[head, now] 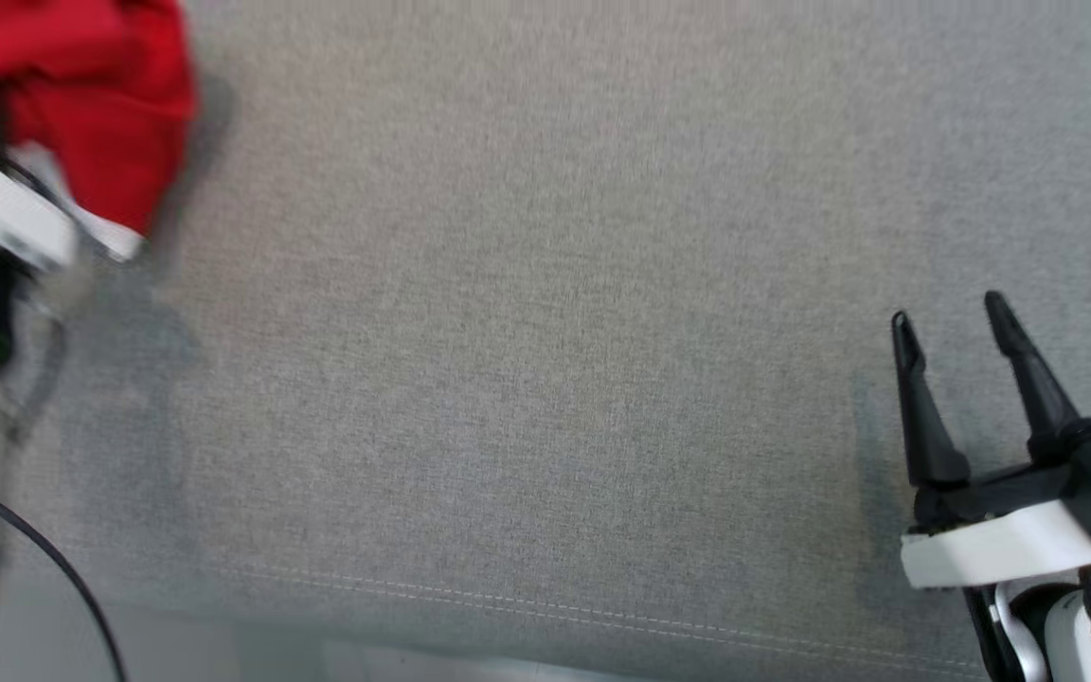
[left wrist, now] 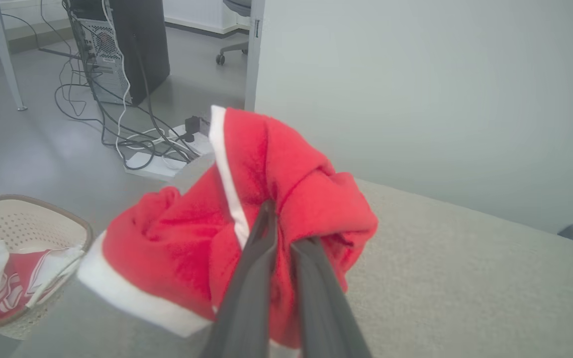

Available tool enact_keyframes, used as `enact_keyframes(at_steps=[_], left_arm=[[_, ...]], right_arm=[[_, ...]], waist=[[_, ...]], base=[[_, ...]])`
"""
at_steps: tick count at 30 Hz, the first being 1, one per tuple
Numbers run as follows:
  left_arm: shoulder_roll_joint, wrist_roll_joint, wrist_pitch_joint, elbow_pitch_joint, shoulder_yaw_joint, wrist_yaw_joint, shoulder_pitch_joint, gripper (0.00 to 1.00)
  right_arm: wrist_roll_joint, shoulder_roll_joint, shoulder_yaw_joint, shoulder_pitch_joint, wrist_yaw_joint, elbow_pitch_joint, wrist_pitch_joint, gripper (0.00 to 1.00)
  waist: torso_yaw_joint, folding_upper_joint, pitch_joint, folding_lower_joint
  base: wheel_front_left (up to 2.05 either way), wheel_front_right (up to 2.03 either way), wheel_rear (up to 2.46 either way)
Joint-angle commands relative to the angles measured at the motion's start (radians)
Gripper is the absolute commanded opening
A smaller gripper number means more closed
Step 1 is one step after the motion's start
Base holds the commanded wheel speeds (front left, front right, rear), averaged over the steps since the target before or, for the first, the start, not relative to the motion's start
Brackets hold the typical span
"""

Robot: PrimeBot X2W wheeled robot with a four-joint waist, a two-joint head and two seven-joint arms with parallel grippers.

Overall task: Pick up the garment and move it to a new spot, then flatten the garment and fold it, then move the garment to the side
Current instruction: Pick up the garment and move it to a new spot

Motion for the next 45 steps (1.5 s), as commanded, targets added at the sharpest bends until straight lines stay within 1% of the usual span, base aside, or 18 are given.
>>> enact_keyframes(at_steps=[1,4,7,10,14,17,21,26,31,32,33,35,37,38,40,42,43,45], left_arm=[[0.046,0.010,-0.019,-0.051,0.012,0.002,0.031,0.00],[-0.023,0.026,-0.039,-0.213,-0.025,0.050,0.171,0.00],[-0.082,0.032,-0.012,-0.403,-0.067,0.113,0.317,0.00],[-0.105,0.050,0.027,-0.576,-0.106,0.177,0.426,0.00],[-0.135,0.057,0.104,-0.717,-0.163,0.222,0.489,0.00],[-0.155,0.076,0.143,-0.768,-0.211,0.231,0.479,0.00],[-0.173,0.101,0.182,-0.773,-0.256,0.230,0.432,0.00],[-0.195,0.101,0.204,-0.707,-0.281,0.211,0.376,0.00],[-0.213,0.093,0.204,-0.606,-0.294,0.187,0.343,0.00],[-0.217,0.090,0.207,-0.586,-0.300,0.177,0.338,0.57],[-0.220,0.092,0.204,-0.573,-0.309,0.164,0.332,1.00],[-0.235,0.082,0.191,-0.561,-0.320,0.133,0.325,1.00],[-0.239,0.094,0.172,-0.567,-0.336,0.112,0.318,1.00],[-0.239,0.094,0.172,-0.567,-0.336,0.112,0.318,1.00],[-0.245,0.090,0.154,-0.596,-0.346,0.088,0.320,1.00],[-0.238,0.097,0.137,-0.637,-0.351,0.081,0.330,1.00],[-0.218,0.107,0.125,-0.688,-0.350,0.085,0.348,1.00],[-0.190,0.118,0.107,-0.746,-0.337,0.100,0.373,1.00]], right_arm=[[0.009,0.003,0.021,0.012,0.000,-0.020,-0.017,1.00],[0.019,0.009,0.024,0.030,0.000,-0.002,-0.030,1.00],[0.031,0.013,0.025,0.042,0.000,0.012,-0.042,1.00],[0.040,0.015,0.027,0.047,0.000,0.022,-0.054,1.00],[0.059,0.016,0.025,0.048,0.000,0.033,-0.070,1.00],[0.083,0.016,0.025,0.043,0.000,0.044,-0.086,1.00],[0.108,0.016,0.032,0.041,0.000,0.062,-0.105,1.00],[0.146,0.016,0.036,0.043,0.000,0.092,-0.125,1.00],[0.175,0.016,0.053,0.033,0.000,0.119,-0.138,1.00],[0.177,0.016,0.053,0.030,0.000,0.123,-0.140,1.00],[0.179,0.016,0.052,0.028,0.000,0.126,-0.141,1.00],[0.180,0.016,0.046,0.025,0.000,0.132,-0.143,1.00],[0.176,0.016,0.036,0.022,0.000,0.136,-0.144,1.00],[0.176,0.016,0.036,0.022,0.000,0.136,-0.144,1.00],[0.168,0.016,0.029,0.019,0.000,0.137,-0.145,1.00],[0.158,0.016,0.026,0.015,0.000,0.137,-0.145,1.00],[0.145,0.016,0.025,0.011,0.000,0.137,-0.145,1.00],[0.132,0.016,0.024,0.008,0.000,0.137,-0.145,1.00]], waist=[[-0.016,0.0000,-0.050,0.0000],[-0.044,0.0000,-0.087,0.0000],[-0.083,0.0000,-0.109,0.0000],[-0.131,0.0000,-0.115,0.0000],[-0.202,0.0000,-0.110,0.0000],[-0.266,0.0000,-0.101,0.0000],[-0.355,0.0000,-0.085,0.0000],[-0.446,0.0000,-0.061,0.0000],[-0.496,0.0000,-0.037,0.0000],[-0.497,0.0000,-0.036,0.0000],[-0.498,0.0000,-0.034,0.0000],[-0.492,0.0000,-0.034,0.0000],[-0.476,0.0000,-0.041,0.0000],[-0.476,0.0000,-0.041,0.0000],[-0.454,0.0000,-0.052,0.0000],[-0.428,0.0000,-0.067,0.0000],[-0.399,0.0000,-0.085,0.0000],[-0.367,0.0000,-0.102,0.0000]], base=[[0.00,0.00,0.00],[0.00,0.00,0.00],[0.00,0.00,0.00],[0.00,0.00,0.00],[0.00,0.00,0.00],[0.00,0.00,0.00],[0.00,0.00,0.00],[0.00,0.00,0.00],[0.00,0.00,0.00],[0.00,0.00,0.00],[0.00,0.00,0.00],[0.00,0.00,0.00],[0.00,0.00,0.00],[0.00,0.00,0.00],[0.00,0.00,0.00],[0.00,0.00,0.00],[0.00,0.00,0.00],[0.00,0.00,0.00]])
